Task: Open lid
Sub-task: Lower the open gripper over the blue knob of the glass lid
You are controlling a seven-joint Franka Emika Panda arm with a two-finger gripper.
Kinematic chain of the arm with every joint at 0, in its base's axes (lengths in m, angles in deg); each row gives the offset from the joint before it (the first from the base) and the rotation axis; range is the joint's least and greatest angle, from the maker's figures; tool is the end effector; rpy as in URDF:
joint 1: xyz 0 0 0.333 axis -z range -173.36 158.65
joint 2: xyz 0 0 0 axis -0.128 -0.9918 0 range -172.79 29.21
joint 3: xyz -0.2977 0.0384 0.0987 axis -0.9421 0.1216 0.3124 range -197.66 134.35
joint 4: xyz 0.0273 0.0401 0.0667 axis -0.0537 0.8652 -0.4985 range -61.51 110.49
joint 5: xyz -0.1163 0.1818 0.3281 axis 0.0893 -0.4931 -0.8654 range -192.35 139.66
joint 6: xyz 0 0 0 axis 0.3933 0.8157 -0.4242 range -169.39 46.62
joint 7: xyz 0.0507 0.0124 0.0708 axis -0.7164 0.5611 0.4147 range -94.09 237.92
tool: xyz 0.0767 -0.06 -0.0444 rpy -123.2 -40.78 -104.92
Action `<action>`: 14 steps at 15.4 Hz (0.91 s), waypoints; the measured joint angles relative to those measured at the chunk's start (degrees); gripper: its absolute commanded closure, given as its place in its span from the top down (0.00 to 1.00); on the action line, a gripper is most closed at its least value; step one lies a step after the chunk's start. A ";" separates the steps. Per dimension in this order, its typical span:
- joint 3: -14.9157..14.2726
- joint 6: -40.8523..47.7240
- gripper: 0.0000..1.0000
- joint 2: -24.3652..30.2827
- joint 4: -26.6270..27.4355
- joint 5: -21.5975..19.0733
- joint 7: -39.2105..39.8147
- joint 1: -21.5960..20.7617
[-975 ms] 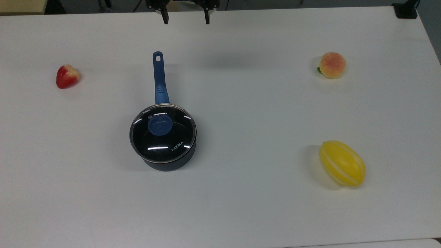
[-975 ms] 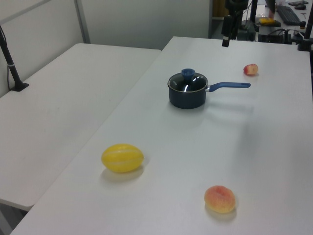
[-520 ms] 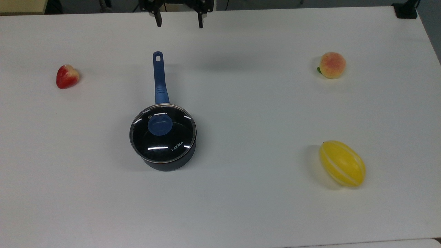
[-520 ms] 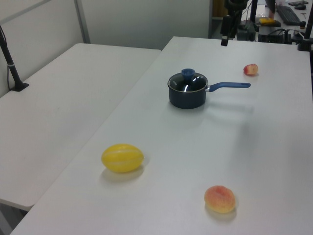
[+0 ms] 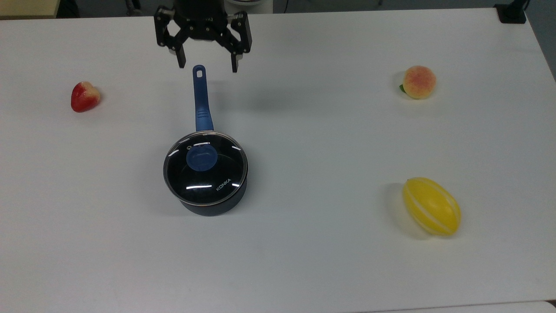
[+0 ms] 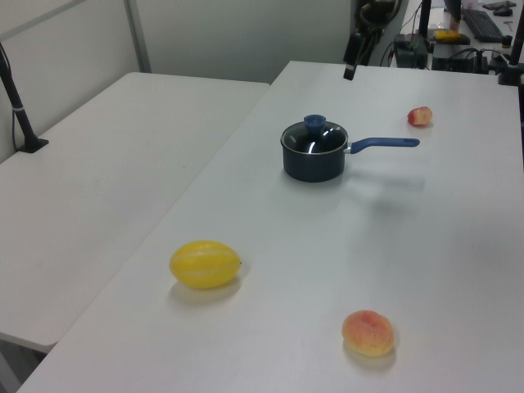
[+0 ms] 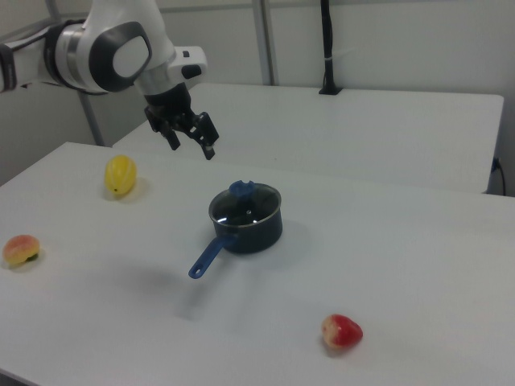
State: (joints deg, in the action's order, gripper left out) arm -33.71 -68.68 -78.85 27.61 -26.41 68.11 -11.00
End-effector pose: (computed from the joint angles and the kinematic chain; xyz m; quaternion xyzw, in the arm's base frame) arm 0.6242 0.0186 0.5674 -0.9922 0.0189 -0.1228 0.0042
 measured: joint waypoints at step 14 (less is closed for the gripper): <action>0.14 -16.69 1.00 -10.04 0.00 6.23 4.41 0.08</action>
State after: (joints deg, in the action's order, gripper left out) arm -33.57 -85.36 -88.89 27.61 -20.18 72.52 -10.92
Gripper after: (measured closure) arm 0.000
